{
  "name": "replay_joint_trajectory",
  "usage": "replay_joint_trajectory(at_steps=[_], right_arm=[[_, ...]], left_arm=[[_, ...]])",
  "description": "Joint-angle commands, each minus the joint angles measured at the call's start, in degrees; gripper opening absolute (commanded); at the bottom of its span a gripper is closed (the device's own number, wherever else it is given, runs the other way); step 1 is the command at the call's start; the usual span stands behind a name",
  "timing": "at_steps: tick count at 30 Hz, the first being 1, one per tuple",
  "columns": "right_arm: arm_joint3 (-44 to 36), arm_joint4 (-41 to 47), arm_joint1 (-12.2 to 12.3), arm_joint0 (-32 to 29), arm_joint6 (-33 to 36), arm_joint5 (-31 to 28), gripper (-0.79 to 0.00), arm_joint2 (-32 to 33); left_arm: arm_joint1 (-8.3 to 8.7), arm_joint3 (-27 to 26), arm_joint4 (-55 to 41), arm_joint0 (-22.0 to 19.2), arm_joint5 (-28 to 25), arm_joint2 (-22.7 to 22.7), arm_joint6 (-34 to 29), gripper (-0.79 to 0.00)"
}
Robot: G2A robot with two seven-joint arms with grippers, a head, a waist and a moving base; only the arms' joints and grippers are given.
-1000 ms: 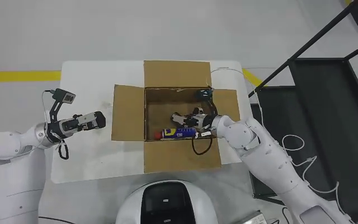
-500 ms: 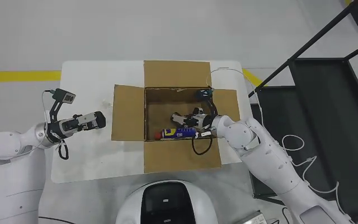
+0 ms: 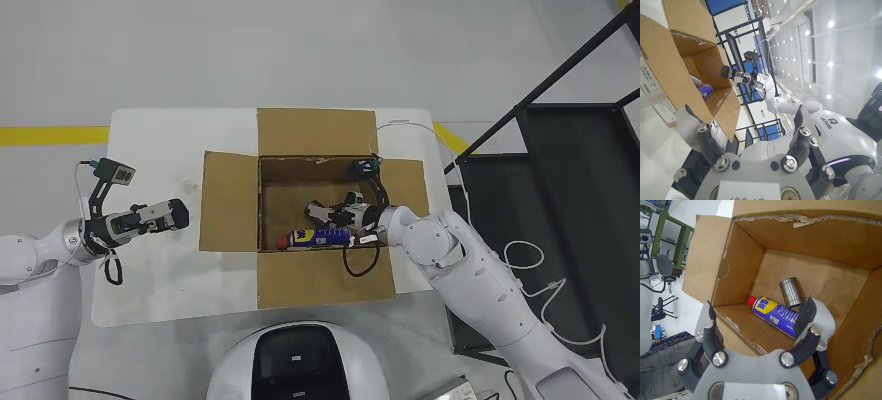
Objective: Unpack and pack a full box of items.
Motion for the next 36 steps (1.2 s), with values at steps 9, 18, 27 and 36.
replay_joint_trajectory(at_steps=[9, 18, 27, 36], right_arm=[[0.0, 0.0, 0.0, 0.0, 0.0, 0.0, 0.0, 0.0], [0.0, 0.0, 0.0, 0.0, 0.0, 0.0, 0.0, 0.0], [0.0, 0.0, 0.0, 0.0, 0.0, 0.0, 0.0, 0.0], [-0.8, -2.7, 0.1, 0.3, 1.0, -1.8, 0.0, -0.9]], left_arm=[[0.0, 0.0, 0.0, 0.0, 0.0, 0.0, 0.0, 0.0], [0.0, 0.0, 0.0, 0.0, 0.0, 0.0, 0.0, 0.0], [0.0, 0.0, 0.0, 0.0, 0.0, 0.0, 0.0, 0.0], [0.0, 0.0, 0.0, 0.0, 0.0, 0.0, 0.0, 0.0]])
